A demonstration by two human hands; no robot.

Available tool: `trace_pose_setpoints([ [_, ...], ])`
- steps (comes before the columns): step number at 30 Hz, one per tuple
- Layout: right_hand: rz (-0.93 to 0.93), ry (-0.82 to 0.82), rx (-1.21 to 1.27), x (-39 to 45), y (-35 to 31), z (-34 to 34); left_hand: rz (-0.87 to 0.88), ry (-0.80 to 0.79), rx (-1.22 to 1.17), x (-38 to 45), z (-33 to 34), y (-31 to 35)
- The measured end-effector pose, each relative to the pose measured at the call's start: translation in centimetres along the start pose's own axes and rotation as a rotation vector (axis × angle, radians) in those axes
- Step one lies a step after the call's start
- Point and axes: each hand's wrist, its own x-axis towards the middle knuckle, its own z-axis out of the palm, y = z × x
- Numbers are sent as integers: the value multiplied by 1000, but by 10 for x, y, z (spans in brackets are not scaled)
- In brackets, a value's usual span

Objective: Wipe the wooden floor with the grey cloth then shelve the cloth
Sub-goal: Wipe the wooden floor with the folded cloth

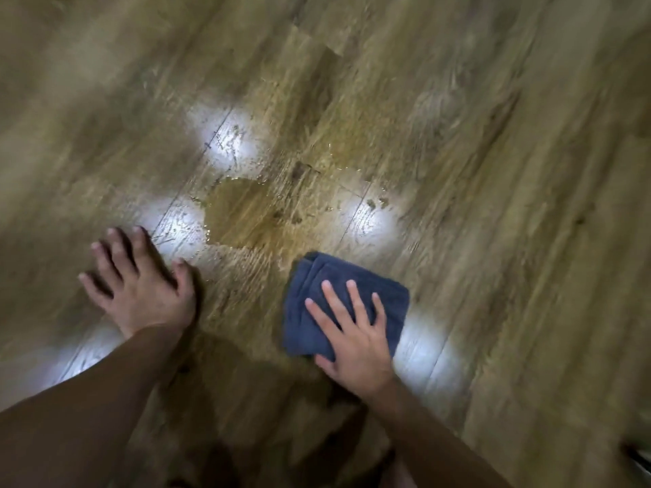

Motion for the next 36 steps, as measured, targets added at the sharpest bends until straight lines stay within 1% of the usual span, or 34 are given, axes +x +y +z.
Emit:
trace_pose_setpoints([
  [2, 109, 15, 14, 2, 39, -6, -7, 1, 1, 0, 0, 1],
  [4, 300, 37, 84, 17, 73, -16, -17, 8, 8, 0, 0, 2],
  [6, 453, 41, 191, 45, 93, -26, -20, 16, 17, 0, 0, 2],
  [8, 610, 98, 285, 78, 96, -32, -18, 9, 16, 1, 0, 3],
  [10, 757, 165, 370, 111, 85, -35, -23, 2, 22, 0, -2, 4],
  [12, 819, 193, 418, 135, 61, -37, -26, -7, 32, 0, -5, 6],
  [14, 739, 192, 387, 146, 29, -38, -27, -21, 33, -1, -9, 10],
  [16, 553, 171, 314, 143, -10, -38, -29, -26, 36, -1, -10, 11],
  [18, 378, 140, 248, 128, -52, -34, -26, -27, 41, 0, -11, 10],
  [21, 177, 89, 181, 88, -103, -20, -19, -9, 27, -2, -11, 8],
  [22, 112, 73, 155, 72, -109, -14, -15, -6, 20, -2, -11, 8],
  [24, -31, 52, 94, 41, -102, -3, -9, -14, 15, -2, -11, 8],
  [26, -156, 54, 30, 20, -73, 4, -4, -33, 27, -1, -11, 7],
  [27, -189, 55, 1, 15, -55, 4, -7, -41, 30, -1, -10, 7],
  [29, -189, 53, -17, 13, -21, 1, -17, -51, 29, -1, -10, 7],
  [31, -115, 64, 0, 23, 10, -5, -27, -56, 34, 0, -11, 8],
  [34, 96, 90, 74, 54, 44, -18, -28, -67, 33, 0, -12, 9],
  [36, 241, 99, 168, 84, 51, -27, -27, -65, 34, 1, -12, 10],
])
